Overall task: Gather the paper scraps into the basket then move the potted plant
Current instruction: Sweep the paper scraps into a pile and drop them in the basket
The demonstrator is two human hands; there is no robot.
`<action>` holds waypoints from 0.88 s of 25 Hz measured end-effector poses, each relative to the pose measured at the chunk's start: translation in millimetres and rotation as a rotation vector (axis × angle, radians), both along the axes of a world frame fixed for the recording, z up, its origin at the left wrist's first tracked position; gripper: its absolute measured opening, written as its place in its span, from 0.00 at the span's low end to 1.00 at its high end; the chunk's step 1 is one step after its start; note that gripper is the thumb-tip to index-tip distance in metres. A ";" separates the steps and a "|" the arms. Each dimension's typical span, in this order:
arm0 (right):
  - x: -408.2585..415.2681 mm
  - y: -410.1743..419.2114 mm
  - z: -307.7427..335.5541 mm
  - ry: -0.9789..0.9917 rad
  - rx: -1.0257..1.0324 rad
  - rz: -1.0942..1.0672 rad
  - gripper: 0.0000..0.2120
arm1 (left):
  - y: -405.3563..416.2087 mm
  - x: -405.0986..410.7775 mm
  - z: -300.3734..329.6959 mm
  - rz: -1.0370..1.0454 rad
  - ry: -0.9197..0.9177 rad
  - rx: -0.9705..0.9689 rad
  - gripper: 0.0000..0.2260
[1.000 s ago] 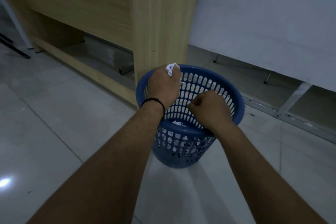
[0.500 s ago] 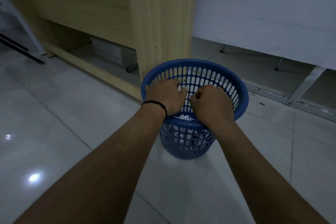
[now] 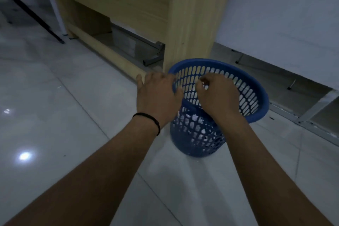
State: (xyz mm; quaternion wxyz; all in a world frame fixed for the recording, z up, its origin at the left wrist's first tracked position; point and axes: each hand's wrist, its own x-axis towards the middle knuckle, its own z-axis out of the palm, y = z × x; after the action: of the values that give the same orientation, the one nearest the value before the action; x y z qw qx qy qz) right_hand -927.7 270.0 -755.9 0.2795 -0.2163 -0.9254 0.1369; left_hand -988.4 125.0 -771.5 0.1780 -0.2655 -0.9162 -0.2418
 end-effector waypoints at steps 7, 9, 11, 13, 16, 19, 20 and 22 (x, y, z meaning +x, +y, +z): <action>-38.4 -171.2 -37.1 0.138 -0.071 0.485 0.20 | -177.3 21.5 -41.5 0.346 0.007 -0.163 0.20; -37.3 -232.2 -50.3 0.073 -0.031 0.620 0.21 | -236.9 40.6 -53.2 0.472 -0.031 -0.186 0.21; -28.3 -286.2 -54.5 0.003 0.010 0.729 0.22 | -284.8 64.8 -59.2 0.584 -0.056 -0.184 0.22; -11.7 -338.4 -51.5 -0.015 0.072 0.861 0.21 | -329.1 95.8 -59.1 0.701 -0.073 -0.178 0.23; 21.1 -413.0 -41.6 -0.033 0.102 1.038 0.21 | -395.5 149.7 -53.4 0.846 -0.090 -0.192 0.22; 55.0 -475.0 -29.7 -0.055 0.159 1.199 0.22 | -455.2 210.3 -36.9 1.003 -0.136 -0.135 0.23; 67.9 -494.1 -26.0 -0.060 0.197 1.257 0.22 | -473.5 233.4 -32.7 1.061 -0.160 -0.119 0.23; 92.3 -527.3 -22.4 -0.071 0.265 1.369 0.24 | -505.3 277.2 -28.3 1.151 -0.187 -0.071 0.24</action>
State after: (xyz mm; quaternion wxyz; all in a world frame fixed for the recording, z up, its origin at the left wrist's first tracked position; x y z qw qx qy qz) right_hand -835.3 -257.3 -778.2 0.1241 0.4474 -0.8709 0.1612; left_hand -711.2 -380.3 -799.8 0.1901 0.2915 -0.9324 -0.0977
